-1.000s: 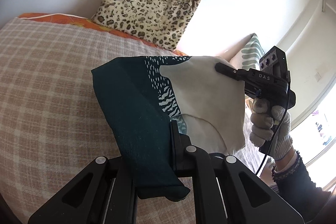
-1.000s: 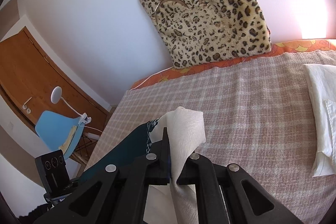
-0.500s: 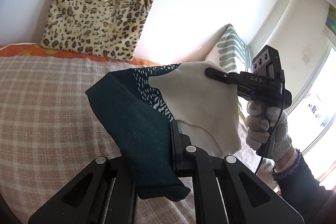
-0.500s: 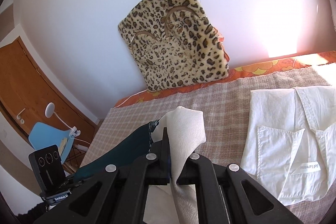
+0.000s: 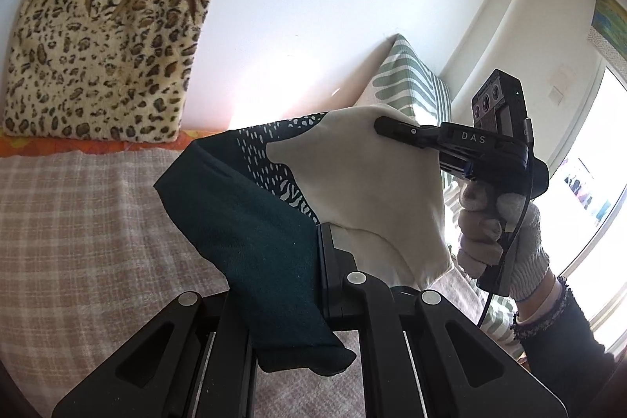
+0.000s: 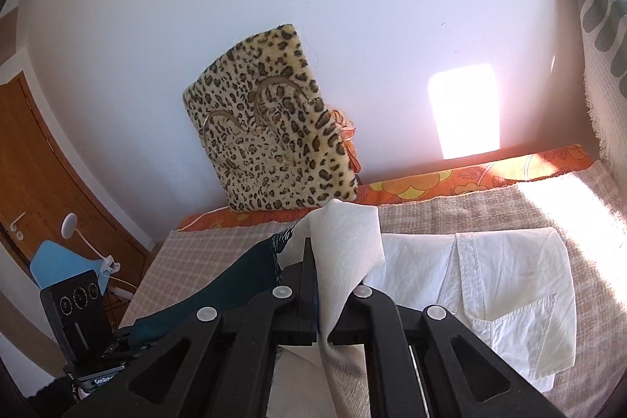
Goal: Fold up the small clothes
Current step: 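Lift and fold the shirt over once more with both tools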
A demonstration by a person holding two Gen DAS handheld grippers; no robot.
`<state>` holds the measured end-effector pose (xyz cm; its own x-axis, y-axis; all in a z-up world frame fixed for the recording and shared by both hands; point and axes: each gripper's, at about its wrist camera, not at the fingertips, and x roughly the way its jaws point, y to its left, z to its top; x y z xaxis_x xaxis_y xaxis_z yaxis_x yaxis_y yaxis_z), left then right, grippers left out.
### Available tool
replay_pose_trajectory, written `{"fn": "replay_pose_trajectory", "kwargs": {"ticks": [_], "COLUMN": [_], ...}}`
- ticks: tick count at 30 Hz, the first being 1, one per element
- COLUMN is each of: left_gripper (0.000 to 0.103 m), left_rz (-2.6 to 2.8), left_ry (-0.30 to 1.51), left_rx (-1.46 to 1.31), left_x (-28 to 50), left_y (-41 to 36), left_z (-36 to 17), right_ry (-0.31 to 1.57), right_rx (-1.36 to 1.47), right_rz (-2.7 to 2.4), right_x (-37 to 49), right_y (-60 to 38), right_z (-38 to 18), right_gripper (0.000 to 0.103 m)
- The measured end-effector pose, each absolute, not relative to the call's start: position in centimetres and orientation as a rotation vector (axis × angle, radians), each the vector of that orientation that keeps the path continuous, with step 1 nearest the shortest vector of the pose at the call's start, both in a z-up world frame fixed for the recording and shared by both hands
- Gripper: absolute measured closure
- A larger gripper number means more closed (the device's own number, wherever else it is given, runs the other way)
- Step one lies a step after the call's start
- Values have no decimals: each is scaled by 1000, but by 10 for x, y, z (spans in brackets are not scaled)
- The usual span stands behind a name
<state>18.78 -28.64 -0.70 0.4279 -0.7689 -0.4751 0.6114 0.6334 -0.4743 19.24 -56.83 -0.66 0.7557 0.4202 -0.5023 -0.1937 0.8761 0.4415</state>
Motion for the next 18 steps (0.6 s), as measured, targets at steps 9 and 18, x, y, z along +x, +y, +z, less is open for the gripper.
{"fn": "replay_pose_trajectory", "kwargs": {"ticks": [9,18], "left_gripper": [97,97], "left_rz": [-901,-921], "left_ry": [704,721], "left_rx": [-214,-196], "left_x": [210,222], "left_y": [-346,-386], "left_z": [-12,-27], "right_ry": [603,616], "right_rx": [379,364], "right_rz": [281,252], "right_x": [212,232], "right_y": [-626,-659], "right_z": [-5,-21], "right_gripper": [103,103]}}
